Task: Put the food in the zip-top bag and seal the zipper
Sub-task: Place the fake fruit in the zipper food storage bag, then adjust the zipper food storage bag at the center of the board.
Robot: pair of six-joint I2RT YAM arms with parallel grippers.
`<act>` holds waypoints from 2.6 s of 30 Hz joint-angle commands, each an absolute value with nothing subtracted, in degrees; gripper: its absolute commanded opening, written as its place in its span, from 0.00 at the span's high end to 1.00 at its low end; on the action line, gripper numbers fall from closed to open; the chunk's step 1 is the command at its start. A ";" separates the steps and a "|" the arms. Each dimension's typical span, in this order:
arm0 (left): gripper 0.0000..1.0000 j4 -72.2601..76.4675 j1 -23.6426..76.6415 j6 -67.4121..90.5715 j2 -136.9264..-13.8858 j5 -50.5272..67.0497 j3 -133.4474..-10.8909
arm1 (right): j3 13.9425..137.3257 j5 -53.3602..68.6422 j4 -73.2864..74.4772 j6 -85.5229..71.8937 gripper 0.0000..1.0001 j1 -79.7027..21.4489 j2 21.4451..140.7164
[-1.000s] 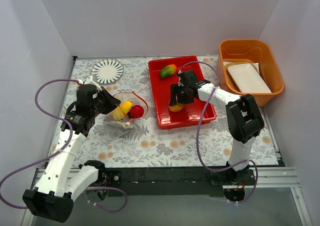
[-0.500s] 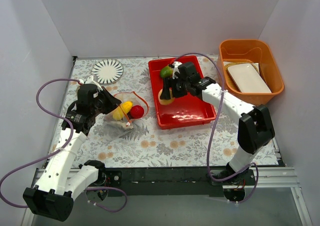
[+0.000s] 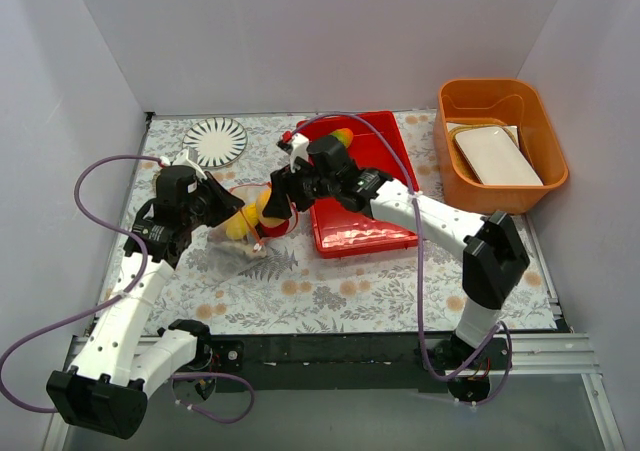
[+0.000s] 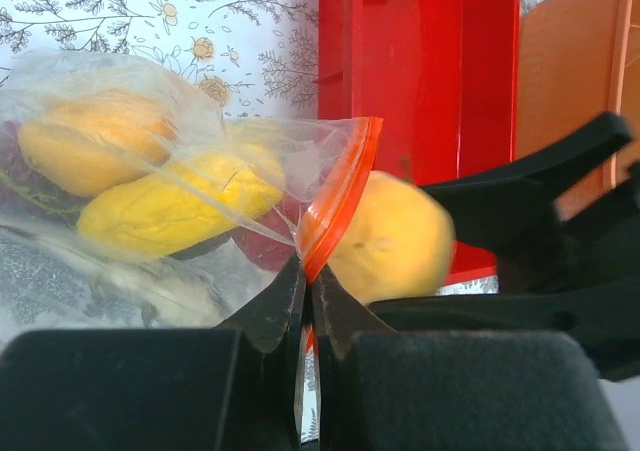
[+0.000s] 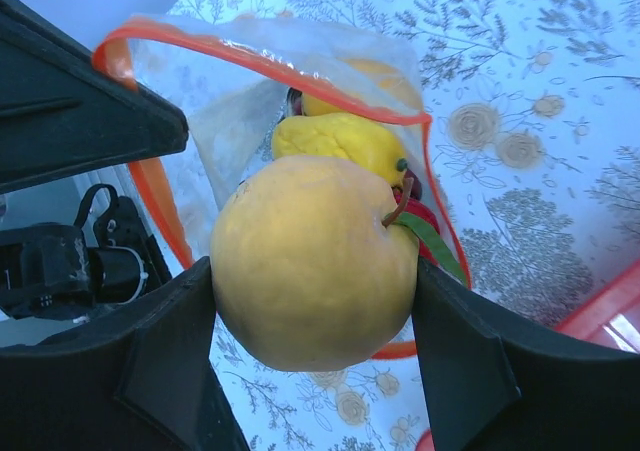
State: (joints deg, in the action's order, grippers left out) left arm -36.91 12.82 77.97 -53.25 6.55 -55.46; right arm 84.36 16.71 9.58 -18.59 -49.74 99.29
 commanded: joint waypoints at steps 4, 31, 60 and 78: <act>1.00 -37.35 12.57 77.52 -51.77 6.42 -58.89 | 89.82 20.39 5.54 -19.51 0.51 -52.82 105.20; 1.00 -40.43 12.66 77.78 -49.66 3.61 -63.72 | 107.30 30.14 7.89 -18.37 0.32 -54.14 119.16; 1.00 -39.82 12.66 79.45 -48.52 -1.05 -62.75 | 85.70 7.82 14.41 -13.09 0.17 -48.34 97.29; 0.99 -39.90 12.57 79.10 -48.60 -1.40 -62.40 | 87.71 18.72 14.07 -15.30 0.99 -47.37 103.10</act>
